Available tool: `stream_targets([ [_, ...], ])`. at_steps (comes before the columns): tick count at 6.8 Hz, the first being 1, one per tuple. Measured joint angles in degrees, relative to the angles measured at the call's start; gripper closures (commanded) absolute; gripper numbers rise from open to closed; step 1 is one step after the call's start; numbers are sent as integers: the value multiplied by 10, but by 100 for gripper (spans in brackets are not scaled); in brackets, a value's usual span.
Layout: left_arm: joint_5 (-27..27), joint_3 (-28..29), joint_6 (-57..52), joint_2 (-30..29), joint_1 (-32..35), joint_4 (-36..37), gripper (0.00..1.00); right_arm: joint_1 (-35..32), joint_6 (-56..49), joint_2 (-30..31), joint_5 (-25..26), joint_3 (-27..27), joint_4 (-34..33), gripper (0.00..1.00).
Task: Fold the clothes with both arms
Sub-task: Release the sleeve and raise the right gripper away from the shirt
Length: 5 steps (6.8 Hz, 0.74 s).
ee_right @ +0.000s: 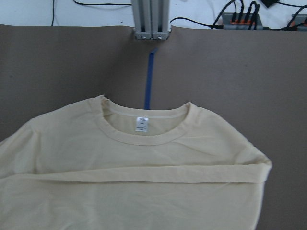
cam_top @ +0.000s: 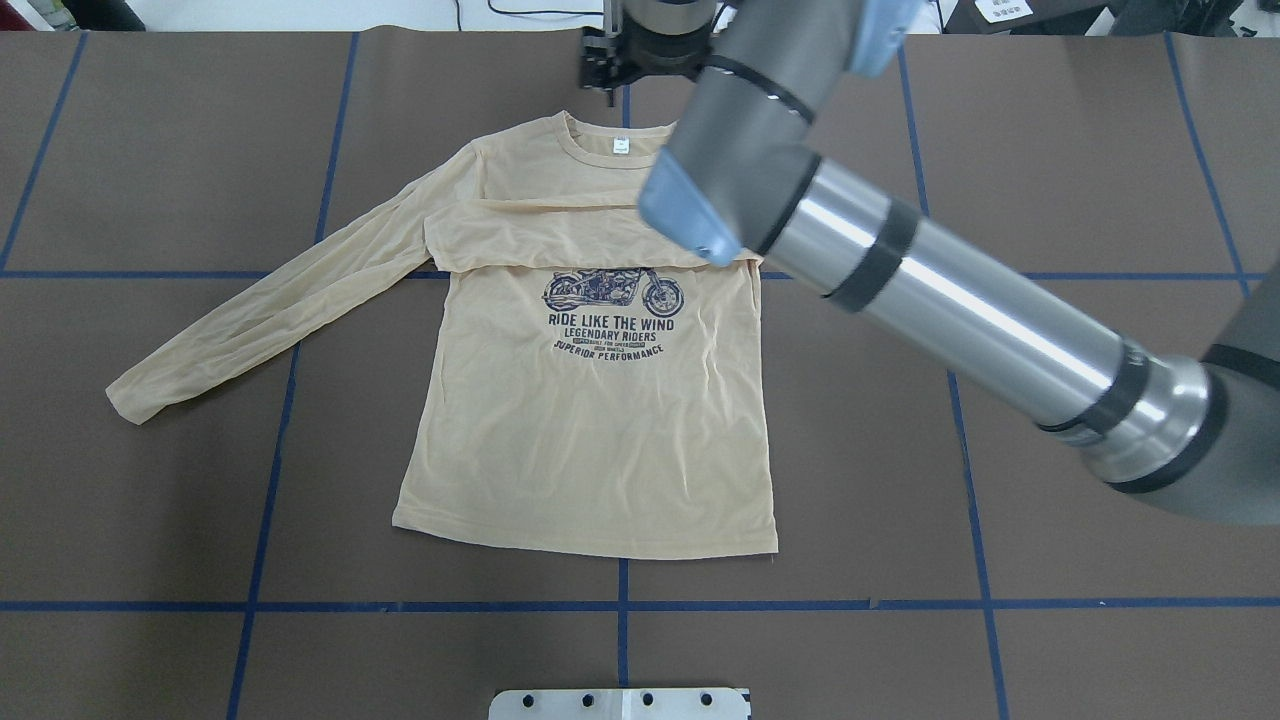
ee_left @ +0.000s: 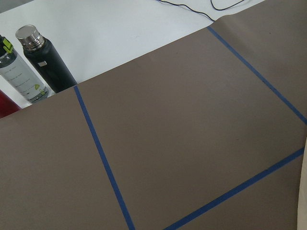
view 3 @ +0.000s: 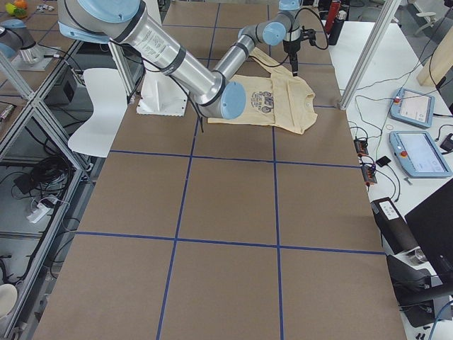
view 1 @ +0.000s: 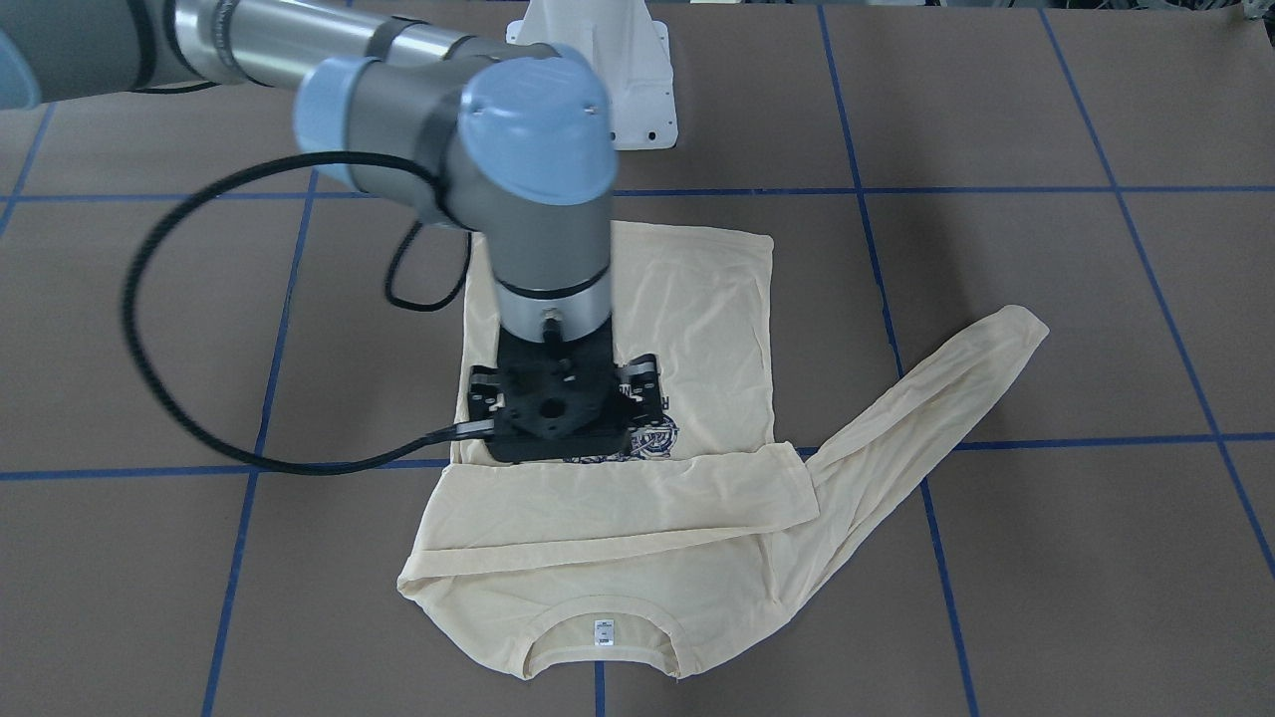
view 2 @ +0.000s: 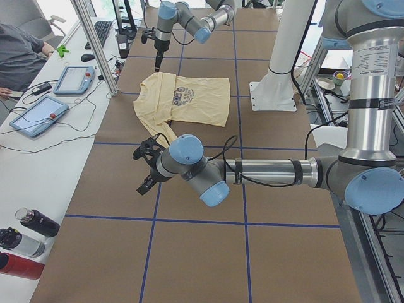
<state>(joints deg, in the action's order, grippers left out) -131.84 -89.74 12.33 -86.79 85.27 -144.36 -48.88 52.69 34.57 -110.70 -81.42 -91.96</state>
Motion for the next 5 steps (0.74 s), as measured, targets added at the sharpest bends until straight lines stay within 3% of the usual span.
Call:
stream_targets([
  [2, 49, 2, 89, 13, -58, -56, 0, -88, -140, 190, -70, -173, -13, 1],
  [3, 76, 3, 118, 16, -85, -66, 0, -128, -210, 274, -101, -229, -14, 1],
  [5, 143, 10, 185, 17, -152, -90, 7, -190, -322, 387, -150, -281, -10, 1],
])
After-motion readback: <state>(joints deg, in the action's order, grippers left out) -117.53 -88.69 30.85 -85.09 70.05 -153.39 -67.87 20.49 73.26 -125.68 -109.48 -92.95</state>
